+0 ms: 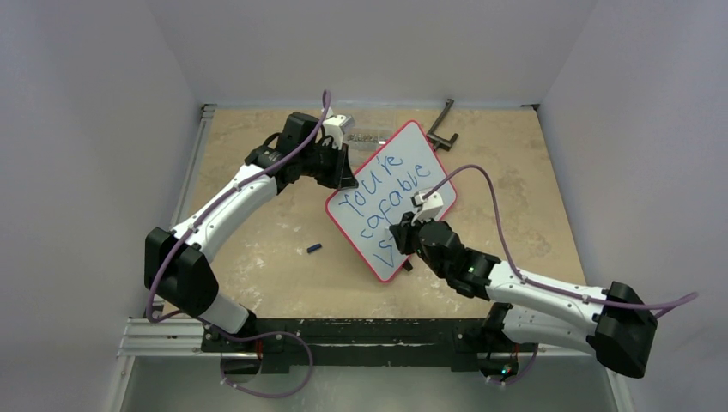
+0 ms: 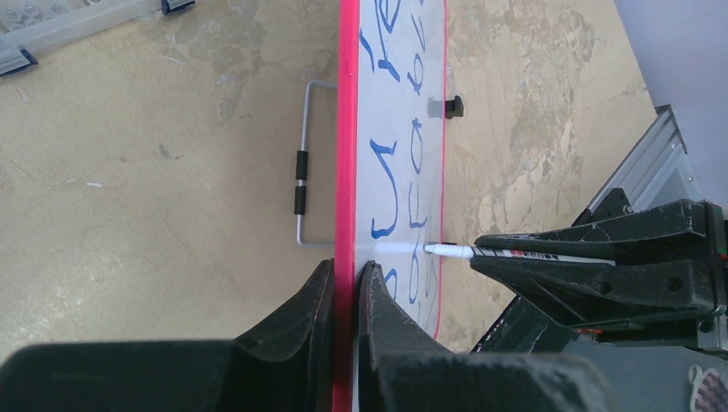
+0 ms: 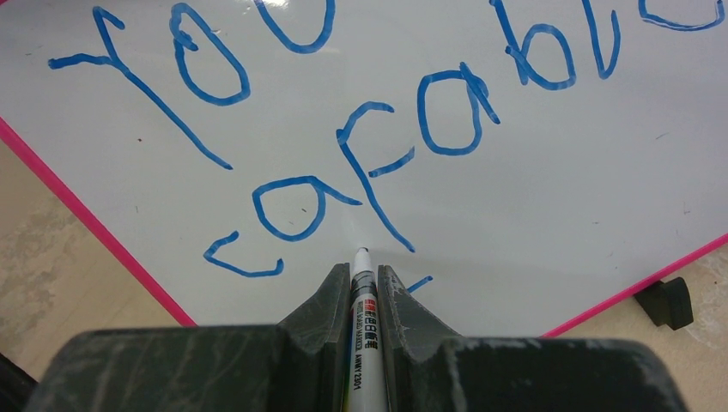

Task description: Write a sentence on the whiteboard

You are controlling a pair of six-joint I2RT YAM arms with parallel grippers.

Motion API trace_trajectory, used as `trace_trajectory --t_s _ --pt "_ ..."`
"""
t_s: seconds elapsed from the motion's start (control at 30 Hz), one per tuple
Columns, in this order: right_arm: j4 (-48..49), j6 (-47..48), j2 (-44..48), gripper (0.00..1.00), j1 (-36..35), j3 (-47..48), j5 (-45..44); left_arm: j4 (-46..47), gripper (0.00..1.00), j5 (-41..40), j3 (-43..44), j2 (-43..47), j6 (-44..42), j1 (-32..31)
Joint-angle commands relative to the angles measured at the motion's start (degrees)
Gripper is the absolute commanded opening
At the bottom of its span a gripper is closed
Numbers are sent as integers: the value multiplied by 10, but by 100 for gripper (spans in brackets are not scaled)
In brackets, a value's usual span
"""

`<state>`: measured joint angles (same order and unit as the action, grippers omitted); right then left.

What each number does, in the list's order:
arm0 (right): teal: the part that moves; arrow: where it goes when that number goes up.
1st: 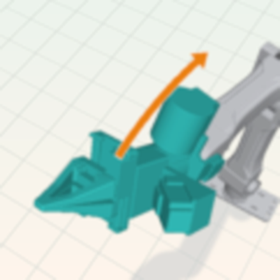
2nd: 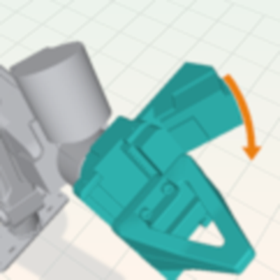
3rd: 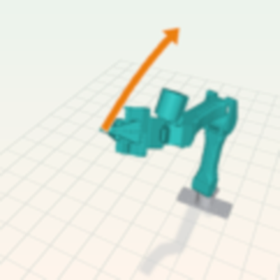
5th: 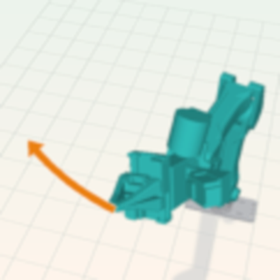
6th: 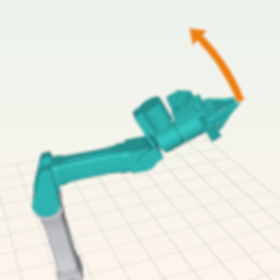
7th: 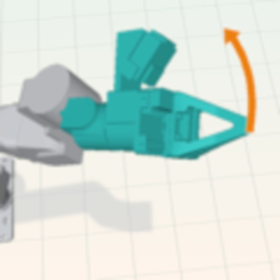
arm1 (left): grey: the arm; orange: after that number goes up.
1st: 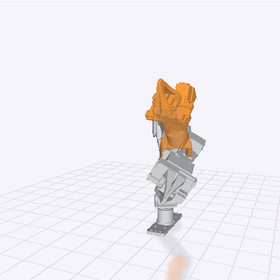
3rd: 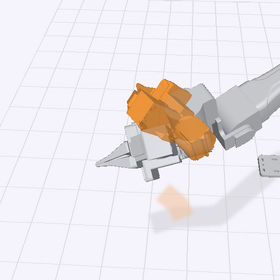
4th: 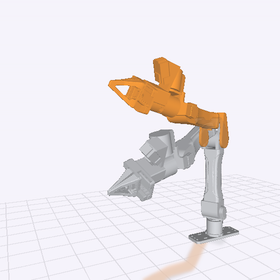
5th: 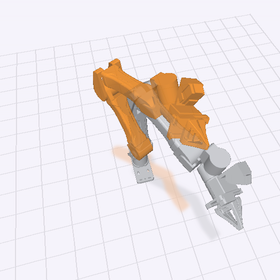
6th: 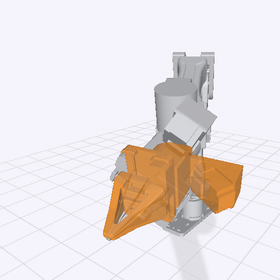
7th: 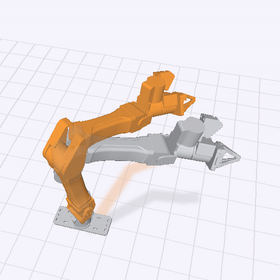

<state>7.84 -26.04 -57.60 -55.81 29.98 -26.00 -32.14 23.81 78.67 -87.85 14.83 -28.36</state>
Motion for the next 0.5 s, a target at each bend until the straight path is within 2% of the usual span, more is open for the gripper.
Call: trace_trajectory --t_s 0.0,0.47 --pt "16 0 -7 0 1 17 -19 -47 0 -67 11 -1 -49 2" --pt "-20 -54 10 0 1 -34 -23 -47 0 -67 10 0 -47 2"
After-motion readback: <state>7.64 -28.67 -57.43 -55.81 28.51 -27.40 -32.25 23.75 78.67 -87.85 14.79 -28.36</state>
